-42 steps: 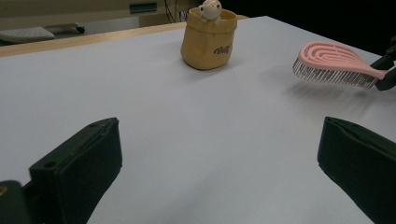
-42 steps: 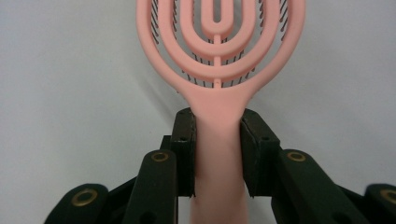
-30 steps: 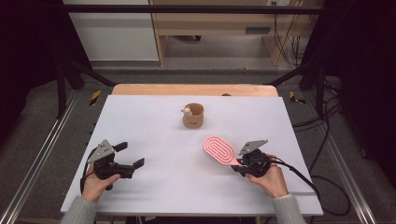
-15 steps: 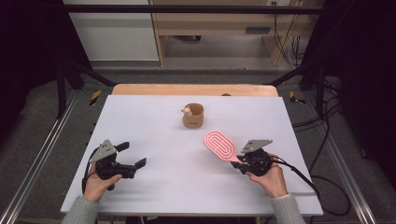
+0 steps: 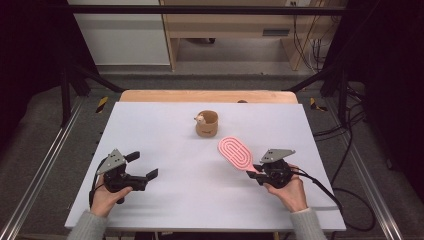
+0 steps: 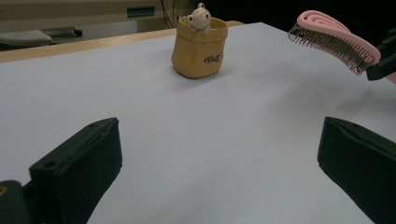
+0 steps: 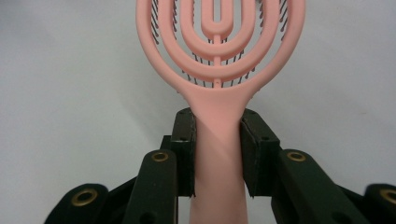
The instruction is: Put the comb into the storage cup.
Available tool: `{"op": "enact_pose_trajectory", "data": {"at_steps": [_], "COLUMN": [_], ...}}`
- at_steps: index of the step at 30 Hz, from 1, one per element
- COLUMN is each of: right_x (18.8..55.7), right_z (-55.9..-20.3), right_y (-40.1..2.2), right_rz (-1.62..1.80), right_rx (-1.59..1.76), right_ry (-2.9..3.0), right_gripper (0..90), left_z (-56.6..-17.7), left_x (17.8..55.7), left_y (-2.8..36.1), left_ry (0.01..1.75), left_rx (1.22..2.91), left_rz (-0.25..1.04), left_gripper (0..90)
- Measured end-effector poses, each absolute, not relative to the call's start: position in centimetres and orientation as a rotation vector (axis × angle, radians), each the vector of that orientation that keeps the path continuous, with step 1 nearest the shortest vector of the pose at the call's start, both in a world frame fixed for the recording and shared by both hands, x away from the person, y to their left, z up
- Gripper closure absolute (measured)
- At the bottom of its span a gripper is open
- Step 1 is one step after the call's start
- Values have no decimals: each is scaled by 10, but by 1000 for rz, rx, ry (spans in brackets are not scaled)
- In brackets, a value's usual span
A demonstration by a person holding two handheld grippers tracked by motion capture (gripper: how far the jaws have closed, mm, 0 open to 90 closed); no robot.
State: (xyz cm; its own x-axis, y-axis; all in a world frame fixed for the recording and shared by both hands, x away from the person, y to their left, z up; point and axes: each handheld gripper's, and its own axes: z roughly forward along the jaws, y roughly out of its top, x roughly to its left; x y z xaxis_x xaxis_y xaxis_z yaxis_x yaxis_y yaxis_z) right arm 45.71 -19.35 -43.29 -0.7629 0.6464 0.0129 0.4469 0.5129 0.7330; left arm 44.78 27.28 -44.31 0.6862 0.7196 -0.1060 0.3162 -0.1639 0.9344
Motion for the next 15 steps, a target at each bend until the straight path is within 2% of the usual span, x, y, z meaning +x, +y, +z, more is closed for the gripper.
{"op": "enact_pose_trajectory", "data": {"at_steps": [15], "right_x": [456], "right_z": [-433], "right_y": [-193], "right_rz": [1141], "right_rx": [908], "right_ry": [2460], "right_gripper": [696], "left_z": [-440], "left_x": [446], "left_y": [262], "left_ry": [836], "left_rx": [1756], "left_rz": [450], "left_gripper": [0]}}
